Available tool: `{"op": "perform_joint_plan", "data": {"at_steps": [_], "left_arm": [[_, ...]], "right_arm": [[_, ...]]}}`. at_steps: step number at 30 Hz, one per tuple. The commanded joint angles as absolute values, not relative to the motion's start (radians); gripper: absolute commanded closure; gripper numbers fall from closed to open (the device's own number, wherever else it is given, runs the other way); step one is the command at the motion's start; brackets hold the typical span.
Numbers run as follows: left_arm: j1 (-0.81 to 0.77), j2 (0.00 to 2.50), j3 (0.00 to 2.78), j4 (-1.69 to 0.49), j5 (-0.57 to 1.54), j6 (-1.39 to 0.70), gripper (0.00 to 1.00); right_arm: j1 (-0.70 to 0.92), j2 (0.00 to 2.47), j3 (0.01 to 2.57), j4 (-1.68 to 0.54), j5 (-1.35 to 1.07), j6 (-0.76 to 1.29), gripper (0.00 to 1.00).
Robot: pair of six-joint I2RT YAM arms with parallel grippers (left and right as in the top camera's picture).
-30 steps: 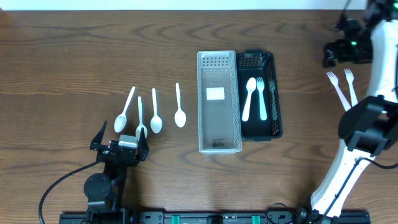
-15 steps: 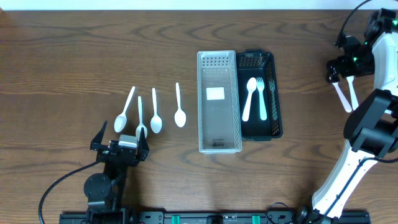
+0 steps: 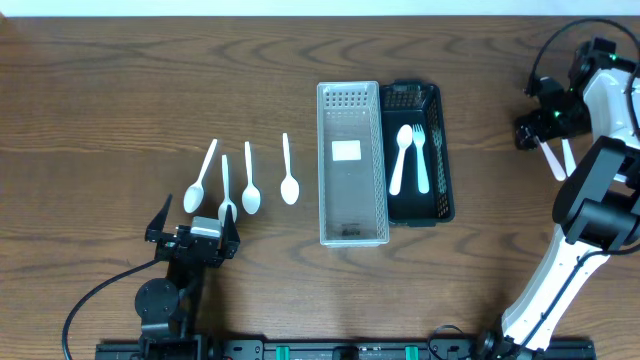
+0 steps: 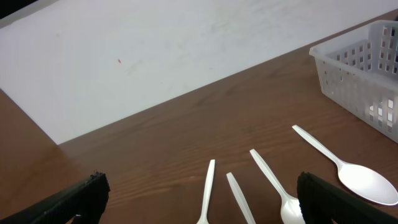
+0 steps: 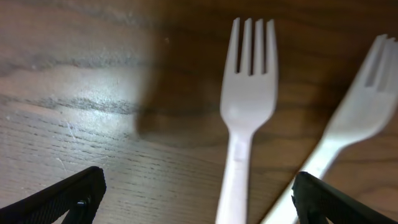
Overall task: Pack container
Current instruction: 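Move the right gripper to the next white fork and grasp it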
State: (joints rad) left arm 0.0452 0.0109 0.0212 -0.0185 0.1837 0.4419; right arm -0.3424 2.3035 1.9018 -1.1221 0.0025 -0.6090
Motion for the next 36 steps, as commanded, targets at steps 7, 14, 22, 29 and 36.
{"op": "perform_joint_plan", "data": {"at_steps": [7, 14, 22, 29, 36], "left_arm": [[0.051, 0.006, 0.004, -0.051, 0.199, 0.433, 0.02], [0.051, 0.006, 0.004, -0.051, 0.199, 0.433, 0.02], [0.051, 0.006, 0.004, -0.051, 0.199, 0.433, 0.02], [0.051, 0.006, 0.004, -0.051, 0.199, 0.433, 0.02], [0.051, 0.006, 0.004, -0.051, 0.199, 0.433, 0.02]], "right_arm": [[-0.349, 2.293, 1.851, -1.077, 0.011, -0.634, 0.01], [-0.361, 2.293, 1.851, -1.063, 0.003, -0.634, 0.01], [-0.369, 2.293, 1.851, -1.062, -0.027, -0.633, 0.01], [-0.369, 2.293, 1.851, -1.060, -0.035, -0.632, 0.01], [-0.369, 2.293, 1.851, -1.056, -0.058, -0.625, 0.01]]}}
